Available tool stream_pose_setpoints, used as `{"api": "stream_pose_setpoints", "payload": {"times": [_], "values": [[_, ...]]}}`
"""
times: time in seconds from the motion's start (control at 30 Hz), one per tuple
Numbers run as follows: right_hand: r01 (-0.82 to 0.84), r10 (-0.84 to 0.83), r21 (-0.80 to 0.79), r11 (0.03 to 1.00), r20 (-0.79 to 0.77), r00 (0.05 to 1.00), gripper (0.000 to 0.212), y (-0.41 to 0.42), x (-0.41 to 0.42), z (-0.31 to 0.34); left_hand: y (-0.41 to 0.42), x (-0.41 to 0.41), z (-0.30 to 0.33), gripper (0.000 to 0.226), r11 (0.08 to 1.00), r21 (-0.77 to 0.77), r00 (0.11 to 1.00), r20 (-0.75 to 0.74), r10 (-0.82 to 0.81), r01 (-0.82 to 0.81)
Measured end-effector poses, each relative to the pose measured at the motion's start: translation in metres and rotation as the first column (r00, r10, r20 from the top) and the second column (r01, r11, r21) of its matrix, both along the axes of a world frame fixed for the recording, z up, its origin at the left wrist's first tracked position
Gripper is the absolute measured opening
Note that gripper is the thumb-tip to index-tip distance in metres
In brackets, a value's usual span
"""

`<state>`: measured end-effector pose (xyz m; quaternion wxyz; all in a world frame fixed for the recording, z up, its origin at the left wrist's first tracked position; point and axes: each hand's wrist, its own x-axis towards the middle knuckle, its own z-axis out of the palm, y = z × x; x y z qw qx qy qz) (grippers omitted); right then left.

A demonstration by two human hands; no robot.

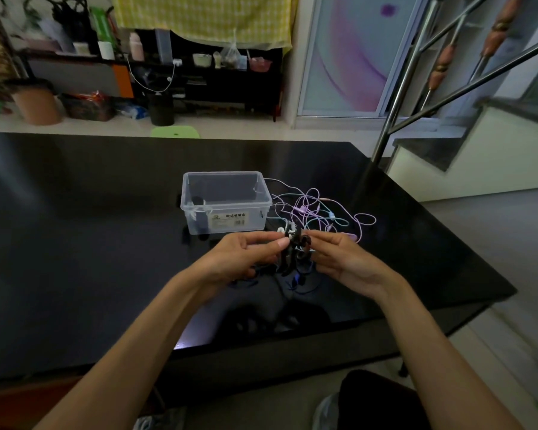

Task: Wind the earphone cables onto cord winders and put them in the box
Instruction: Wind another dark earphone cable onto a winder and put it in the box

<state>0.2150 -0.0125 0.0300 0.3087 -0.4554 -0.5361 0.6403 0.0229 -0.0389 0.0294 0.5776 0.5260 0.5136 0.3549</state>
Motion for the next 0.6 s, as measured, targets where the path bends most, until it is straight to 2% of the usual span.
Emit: {"api": "stream_pose_setpoints", "payload": {"times": [0.07, 0.17, 0.37, 0.47, 0.6], "values": [[-0.047, 0.045, -0.020, 0.999, -0.061, 0.997, 0.029, -0.001, -0.001, 0.000, -0.001, 0.001, 0.000, 0.031, 1.000, 0.013, 0.999, 0.045, -0.012, 0.012], [-0.012, 0.004, -0.073, 0.997, -0.108, 0.994, 0.019, -0.002, -0.004, 0.000, -0.002, 0.001, -0.001, 0.026, 0.998, 0.063, 0.992, 0.125, -0.024, 0.016], [0.036, -0.047, -0.171, 0.985, -0.066, 0.997, 0.011, 0.005, -0.005, -0.011, -0.004, 0.003, -0.005, 0.030, 0.979, 0.175, 0.992, 0.048, -0.117, 0.107], [0.045, -0.056, -0.172, 0.984, -0.058, 0.997, 0.017, 0.004, -0.006, -0.012, -0.003, 0.006, -0.007, 0.025, 0.983, 0.170, 0.995, 0.054, -0.085, 0.075], [0.020, -0.050, -0.165, 0.986, -0.181, 0.982, 0.018, 0.003, -0.009, -0.010, -0.003, 0.006, -0.003, 0.021, 0.987, 0.160, 0.995, 0.101, -0.016, 0.000]]}}
